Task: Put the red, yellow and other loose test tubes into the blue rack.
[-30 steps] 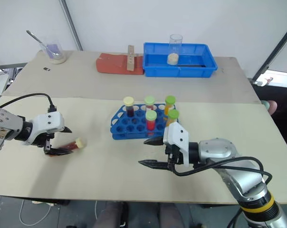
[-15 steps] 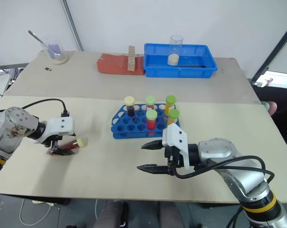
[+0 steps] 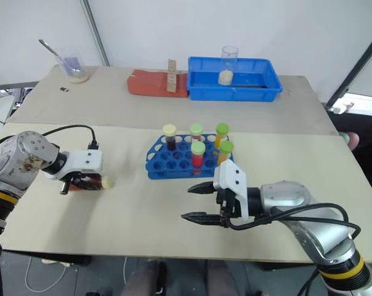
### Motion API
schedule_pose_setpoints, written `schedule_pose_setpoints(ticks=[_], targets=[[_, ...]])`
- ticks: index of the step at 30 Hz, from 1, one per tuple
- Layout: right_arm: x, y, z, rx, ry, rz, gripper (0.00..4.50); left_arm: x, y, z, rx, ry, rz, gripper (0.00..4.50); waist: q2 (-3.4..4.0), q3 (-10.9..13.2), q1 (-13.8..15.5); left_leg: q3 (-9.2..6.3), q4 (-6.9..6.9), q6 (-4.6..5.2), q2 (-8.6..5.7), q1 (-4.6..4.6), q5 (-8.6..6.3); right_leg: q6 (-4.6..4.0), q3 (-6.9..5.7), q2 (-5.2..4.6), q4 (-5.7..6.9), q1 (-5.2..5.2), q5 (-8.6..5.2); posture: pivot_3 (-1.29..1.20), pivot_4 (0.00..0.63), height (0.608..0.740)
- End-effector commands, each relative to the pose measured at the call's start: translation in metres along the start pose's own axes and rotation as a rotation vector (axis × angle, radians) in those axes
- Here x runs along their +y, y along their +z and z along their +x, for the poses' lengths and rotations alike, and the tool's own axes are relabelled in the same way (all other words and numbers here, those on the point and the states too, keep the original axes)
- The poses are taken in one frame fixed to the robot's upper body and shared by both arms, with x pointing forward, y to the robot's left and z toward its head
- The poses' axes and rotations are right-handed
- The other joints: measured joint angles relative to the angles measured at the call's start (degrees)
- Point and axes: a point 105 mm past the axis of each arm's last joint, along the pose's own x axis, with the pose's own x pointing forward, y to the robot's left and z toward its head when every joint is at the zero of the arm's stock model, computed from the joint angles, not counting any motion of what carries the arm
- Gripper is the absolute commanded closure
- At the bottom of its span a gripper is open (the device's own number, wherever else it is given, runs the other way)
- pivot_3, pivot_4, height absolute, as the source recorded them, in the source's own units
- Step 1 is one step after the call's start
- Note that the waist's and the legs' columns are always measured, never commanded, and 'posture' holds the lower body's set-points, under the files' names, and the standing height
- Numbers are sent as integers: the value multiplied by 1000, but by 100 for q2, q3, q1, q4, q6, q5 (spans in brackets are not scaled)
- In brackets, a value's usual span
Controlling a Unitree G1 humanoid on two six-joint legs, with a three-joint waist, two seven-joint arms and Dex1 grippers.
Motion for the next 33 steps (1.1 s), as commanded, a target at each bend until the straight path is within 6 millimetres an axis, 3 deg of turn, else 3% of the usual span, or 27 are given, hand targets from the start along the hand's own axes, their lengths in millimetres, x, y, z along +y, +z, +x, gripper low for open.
schedule_pose_setpoints(ticks=[1,5,8,13,24,33], targets=[[5,12,-11,-21,-26,-59,1156,25,60,-39,-361,133,-28,3584,-3,0,30,-2,5,0,-1,-6,0,4,0,-1,-3,0,2,0,150,740],[5,20,-21,-69,-77,-95,1156,22,100,-49,-650,136,-97,3584,-5,-2,-2,-1,7,0,-10,-5,0,14,7,-7,-9,3,7,0,150,740],[1,19,-30,-50,-108,-80,1156,11,124,-45,-828,114,-129,3584,-5,-2,-40,-1,6,0,-8,0,0,15,11,-6,-4,5,8,0,150,740],[-7,11,-40,40,-179,-77,1156,1,144,-27,-973,123,-175,3584,-6,-2,-72,-3,8,1,-7,9,1,9,13,-1,4,9,12,0,150,740],[-10,8,-44,85,-270,-94,1156,2,160,10,-1074,184,-178,3584,-7,-3,-47,-3,8,1,-11,10,1,-5,15,-1,-8,16,26,0,150,740],[-17,11,-50,76,-324,-83,1156,2,161,34,-1070,196,-169,3584,-8,-3,-51,-3,8,1,-10,15,1,-21,15,-1,-13,25,40,0,150,740]])
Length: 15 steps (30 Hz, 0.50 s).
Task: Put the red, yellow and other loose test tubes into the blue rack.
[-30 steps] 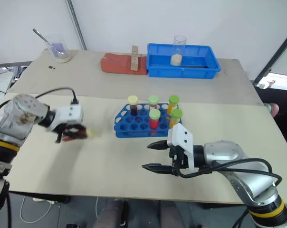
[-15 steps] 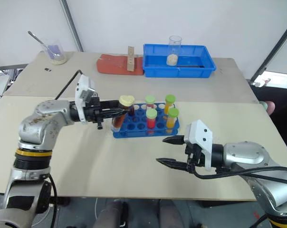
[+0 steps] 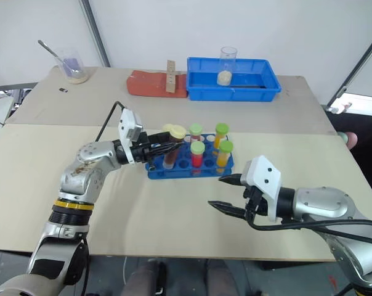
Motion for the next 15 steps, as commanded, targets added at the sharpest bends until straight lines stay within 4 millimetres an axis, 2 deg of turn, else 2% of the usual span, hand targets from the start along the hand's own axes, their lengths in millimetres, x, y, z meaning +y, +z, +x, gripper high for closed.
schedule_pose_setpoints(ticks=[1,15], targets=[[-8,11,-5,-35,-58,-25,1156,-2,2,5,-25,9,53,3584,0,0,2,0,0,0,0,0,0,0,0,-1,0,1,0,0,150,740],[-6,10,-8,-25,-64,-12,1156,1,-6,6,-58,105,67,3584,0,0,8,-1,-1,0,0,31,0,3,-2,-1,-14,43,-1,0,150,740]])
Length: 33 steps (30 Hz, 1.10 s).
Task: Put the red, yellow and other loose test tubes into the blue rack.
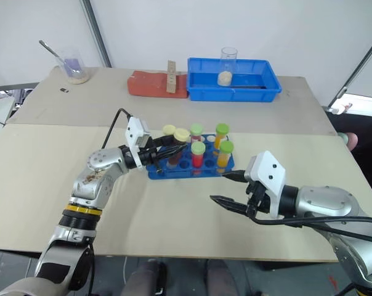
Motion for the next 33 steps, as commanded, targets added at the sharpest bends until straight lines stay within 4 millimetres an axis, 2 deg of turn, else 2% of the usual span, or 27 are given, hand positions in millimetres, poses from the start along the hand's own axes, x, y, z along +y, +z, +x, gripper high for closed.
schedule_pose_setpoints(ticks=[1,6,10,17,19,20,22,24,25,30,33], targets=[[0,8,-5,-10,-17,-37,1156,-1,7,0,-40,25,39,3584,0,0,-2,0,-1,0,1,8,0,3,-2,0,-5,11,-2,0,150,740],[-2,10,-4,-22,-33,-38,1156,1,8,0,-77,84,63,3584,0,0,2,-1,-1,0,0,26,-1,31,-2,-3,-7,27,-18,0,150,740],[-4,10,-4,-33,-64,-41,1156,2,1,-7,-97,140,19,3585,0,-1,5,0,-1,0,-1,29,-1,31,-1,-4,-7,30,-18,0,150,740],[-12,14,-3,-100,-146,-54,1156,-1,-12,-17,-99,200,46,3585,1,-1,-11,0,-6,0,1,36,-1,30,0,-3,-6,31,-18,0,150,740],[-14,14,-3,-111,-155,-54,1156,-2,-15,-20,-90,207,40,2565,1,-1,-16,0,-8,0,0,36,-1,30,0,-3,-7,31,-19,0,150,740],[-15,13,-3,-114,-163,-55,1156,-2,-15,-21,-88,203,43,2263,1,-1,-17,1,-8,0,0,36,-1,30,0,-3,-6,31,-19,0,150,740],[-18,13,-3,-116,-175,-55,1156,-2,-14,-23,-80,196,53,1183,1,-1,-12,1,-10,0,1,37,-1,30,0,-2,-6,31,-19,0,150,740],[-20,13,-3,-117,-178,-56,1156,-3,-15,-30,-53,189,75,302,1,-1,-12,1,-10,0,1,36,-1,29,-1,-3,-6,31,-19,0,150,740],[-22,13,-4,-117,-178,-58,1156,-3,-16,-34,-31,180,93,21,1,-1,-16,1,-10,-1,0,36,-1,29,-1,-4,-7,31,-20,0,150,740],[-34,19,-15,-140,-167,-119,1156,-4,-3,-70,96,136,114,21,1,-1,-26,3,-24,-1,4,41,-1,20,-1,-3,-9,28,-26,0,150,740],[-41,16,-27,-119,-140,-131,1156,-6,4,-92,210,107,141,21,2,0,-26,2,-28,-1,8,44,-1,10,-5,-2,-8,26,-34,0,150,740]])
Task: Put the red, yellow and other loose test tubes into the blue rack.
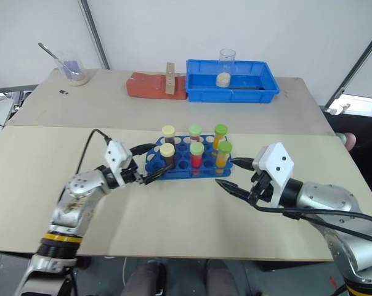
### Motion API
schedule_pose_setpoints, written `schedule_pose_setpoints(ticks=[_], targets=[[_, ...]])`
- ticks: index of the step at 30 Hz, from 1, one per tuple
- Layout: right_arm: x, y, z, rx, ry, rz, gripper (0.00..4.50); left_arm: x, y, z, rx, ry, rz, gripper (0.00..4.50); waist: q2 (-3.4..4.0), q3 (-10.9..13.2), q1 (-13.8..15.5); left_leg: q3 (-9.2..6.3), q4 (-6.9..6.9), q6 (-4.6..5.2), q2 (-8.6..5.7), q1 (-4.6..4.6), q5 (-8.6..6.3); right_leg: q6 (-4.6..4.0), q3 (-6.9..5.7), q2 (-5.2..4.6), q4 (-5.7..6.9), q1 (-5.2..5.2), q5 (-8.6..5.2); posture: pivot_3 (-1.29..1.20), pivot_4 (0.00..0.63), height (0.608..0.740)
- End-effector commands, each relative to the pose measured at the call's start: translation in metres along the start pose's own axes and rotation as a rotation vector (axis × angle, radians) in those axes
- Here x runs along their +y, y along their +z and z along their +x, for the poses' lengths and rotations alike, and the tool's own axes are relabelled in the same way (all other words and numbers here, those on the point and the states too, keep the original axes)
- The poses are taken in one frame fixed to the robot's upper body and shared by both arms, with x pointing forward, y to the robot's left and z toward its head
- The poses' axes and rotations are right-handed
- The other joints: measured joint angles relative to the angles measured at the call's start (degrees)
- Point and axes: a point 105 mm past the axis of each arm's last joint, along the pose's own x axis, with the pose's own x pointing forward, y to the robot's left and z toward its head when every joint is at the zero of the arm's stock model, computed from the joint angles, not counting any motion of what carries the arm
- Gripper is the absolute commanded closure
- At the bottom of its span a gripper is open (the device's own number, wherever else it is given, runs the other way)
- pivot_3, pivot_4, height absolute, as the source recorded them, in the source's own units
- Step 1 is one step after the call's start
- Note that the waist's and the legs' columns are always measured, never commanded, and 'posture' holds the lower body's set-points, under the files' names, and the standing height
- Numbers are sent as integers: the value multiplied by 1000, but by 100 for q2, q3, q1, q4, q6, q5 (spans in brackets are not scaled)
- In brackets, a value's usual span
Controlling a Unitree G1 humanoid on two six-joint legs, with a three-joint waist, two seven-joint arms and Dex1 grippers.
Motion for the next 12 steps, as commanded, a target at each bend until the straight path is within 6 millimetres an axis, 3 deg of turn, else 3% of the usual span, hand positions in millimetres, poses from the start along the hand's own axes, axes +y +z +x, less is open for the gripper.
schedule_pose_setpoints(ticks=[1,6,12], targets=[[-16,9,-18,-3,8,-69,1156,2,21,-25,53,-9,58,21,1,0,0,1,-4,0,-1,3,0,-12,1,-2,-1,0,-8,0,150,740],[-29,1,-38,68,51,-68,1156,9,27,-56,170,72,90,21,1,1,18,5,-8,-1,-2,6,-1,-30,1,-10,-4,1,-23,0,150,740],[-35,1,-38,77,61,-88,1156,11,31,-66,176,66,81,21,2,1,18,5,-8,-2,0,8,-1,-31,-3,-9,-3,0,-25,0,150,740]])
